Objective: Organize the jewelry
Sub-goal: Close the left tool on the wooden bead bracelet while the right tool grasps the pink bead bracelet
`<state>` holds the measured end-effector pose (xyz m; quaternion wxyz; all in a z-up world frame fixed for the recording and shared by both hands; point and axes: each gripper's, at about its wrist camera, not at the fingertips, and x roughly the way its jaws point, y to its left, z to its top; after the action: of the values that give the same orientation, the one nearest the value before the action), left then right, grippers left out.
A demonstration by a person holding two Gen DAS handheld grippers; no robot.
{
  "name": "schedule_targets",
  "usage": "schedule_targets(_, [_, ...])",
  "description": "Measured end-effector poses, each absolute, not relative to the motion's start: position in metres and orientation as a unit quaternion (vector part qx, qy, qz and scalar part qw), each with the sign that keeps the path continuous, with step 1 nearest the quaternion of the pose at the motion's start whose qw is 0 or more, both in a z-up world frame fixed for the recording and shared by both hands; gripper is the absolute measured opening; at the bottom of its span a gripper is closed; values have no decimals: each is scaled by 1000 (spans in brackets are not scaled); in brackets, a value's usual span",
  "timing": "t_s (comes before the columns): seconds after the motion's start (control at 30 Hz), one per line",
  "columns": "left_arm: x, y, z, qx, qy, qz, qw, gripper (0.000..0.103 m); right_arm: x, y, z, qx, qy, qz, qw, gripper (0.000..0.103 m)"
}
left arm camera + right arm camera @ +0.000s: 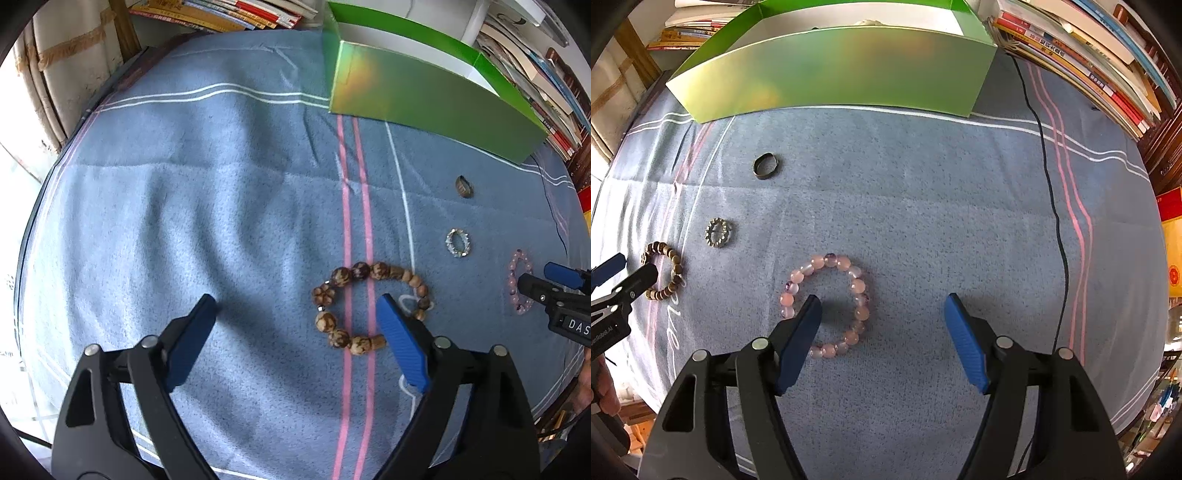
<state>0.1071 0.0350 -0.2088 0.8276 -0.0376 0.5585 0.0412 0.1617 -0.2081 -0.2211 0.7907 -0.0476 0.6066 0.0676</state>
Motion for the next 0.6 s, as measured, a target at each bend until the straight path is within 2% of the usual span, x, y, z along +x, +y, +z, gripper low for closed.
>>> schedule_targets(0.07, [108, 34, -209, -35, 559, 40, 827, 71, 161, -208, -221, -47, 607, 67, 791, 69])
schedule_targets(0.17, [108, 32, -209, -27, 556, 39, 830, 65, 161, -208, -221, -47, 607, 67, 791, 68])
schedule_targets(0.27, [108, 31, -208, -23, 553, 36, 832, 55, 160, -205, -220, -48, 603, 70, 793, 62])
schedule_targets(0.37, [108, 29, -207, -21, 552, 31, 833, 48, 158, -198, -217, -53, 599, 77, 795, 51])
schedule_targets(0.5, [108, 28, -205, -25, 552, 25, 833, 37, 156, -190, -214, -61, 593, 92, 798, 29])
schedule_targets(0.6, [109, 28, -206, -24, 552, 22, 833, 36, 153, -185, -214, -65, 589, 99, 799, 18])
